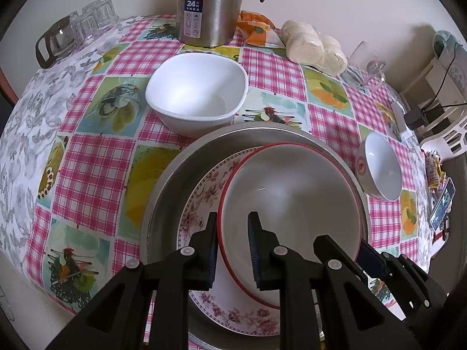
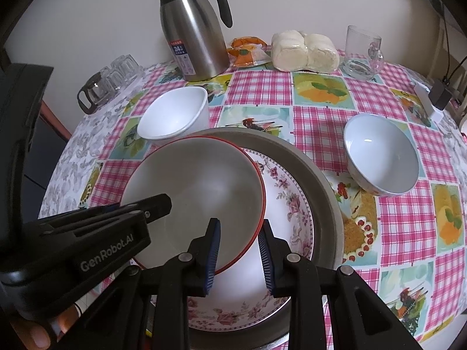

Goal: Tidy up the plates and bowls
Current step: 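Open both grippers to release the red-rim bowl in the basin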

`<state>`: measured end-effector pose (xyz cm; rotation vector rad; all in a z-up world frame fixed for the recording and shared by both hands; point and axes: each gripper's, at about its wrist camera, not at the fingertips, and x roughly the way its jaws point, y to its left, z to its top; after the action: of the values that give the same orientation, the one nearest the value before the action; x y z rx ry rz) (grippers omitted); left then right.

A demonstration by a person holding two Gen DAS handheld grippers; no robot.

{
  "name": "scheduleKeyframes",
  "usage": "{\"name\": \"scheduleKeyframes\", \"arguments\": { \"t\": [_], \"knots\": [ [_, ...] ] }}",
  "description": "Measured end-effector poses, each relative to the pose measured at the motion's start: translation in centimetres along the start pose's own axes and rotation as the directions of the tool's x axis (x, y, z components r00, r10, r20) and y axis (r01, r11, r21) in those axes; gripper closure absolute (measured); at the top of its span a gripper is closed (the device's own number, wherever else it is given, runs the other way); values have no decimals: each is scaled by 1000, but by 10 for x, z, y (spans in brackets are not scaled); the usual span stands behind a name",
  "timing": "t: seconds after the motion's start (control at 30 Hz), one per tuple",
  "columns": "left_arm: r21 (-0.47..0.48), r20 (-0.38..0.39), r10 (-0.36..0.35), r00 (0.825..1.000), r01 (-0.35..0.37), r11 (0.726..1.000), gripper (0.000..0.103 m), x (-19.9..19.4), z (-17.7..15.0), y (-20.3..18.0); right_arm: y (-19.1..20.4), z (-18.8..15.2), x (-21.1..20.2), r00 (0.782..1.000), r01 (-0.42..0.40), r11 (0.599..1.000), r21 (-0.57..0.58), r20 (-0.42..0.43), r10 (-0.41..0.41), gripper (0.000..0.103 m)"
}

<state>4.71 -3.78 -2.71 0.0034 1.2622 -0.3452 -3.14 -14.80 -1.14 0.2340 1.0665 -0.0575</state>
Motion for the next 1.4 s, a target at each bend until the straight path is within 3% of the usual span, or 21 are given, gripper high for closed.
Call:
{"name": "scheduleKeyframes", "arguments": {
  "t": [0.6, 0.77, 1.1, 1.2, 1.3, 1.37, 1.4],
  "knots": [
    [-28, -20, -28, 999, 28, 999, 84, 4, 1, 1, 1, 2, 2, 1000, 22, 1000, -6, -8, -22, 72],
    [-37, -1, -45, 999, 45, 998, 76, 0, 3, 1, 1, 2, 2, 999, 31, 1000, -2, -12, -31, 72],
    [-53, 65, -13, 998, 17, 998, 53, -13, 7, 5, -2, 6, -10, 998, 43, 999, 9, 47, -43, 72],
    [-55, 81, -5, 997, 9, 998, 53, -17, 7, 7, -4, 8, -15, 995, 56, 998, 21, 77, -58, 71],
    [-57, 111, 15, 994, -9, 998, 52, -24, 8, 7, -8, 9, -20, 992, 75, 996, 45, 97, -79, 62],
    [-57, 130, 21, 991, -14, 998, 52, -27, 8, 8, -12, 9, -22, 990, 82, 995, 63, 109, -88, 48],
    [-59, 141, 31, 990, -22, 998, 52, -29, 9, 9, -13, 10, -24, 989, 84, 994, 69, 116, -92, 48]
  ]
}}
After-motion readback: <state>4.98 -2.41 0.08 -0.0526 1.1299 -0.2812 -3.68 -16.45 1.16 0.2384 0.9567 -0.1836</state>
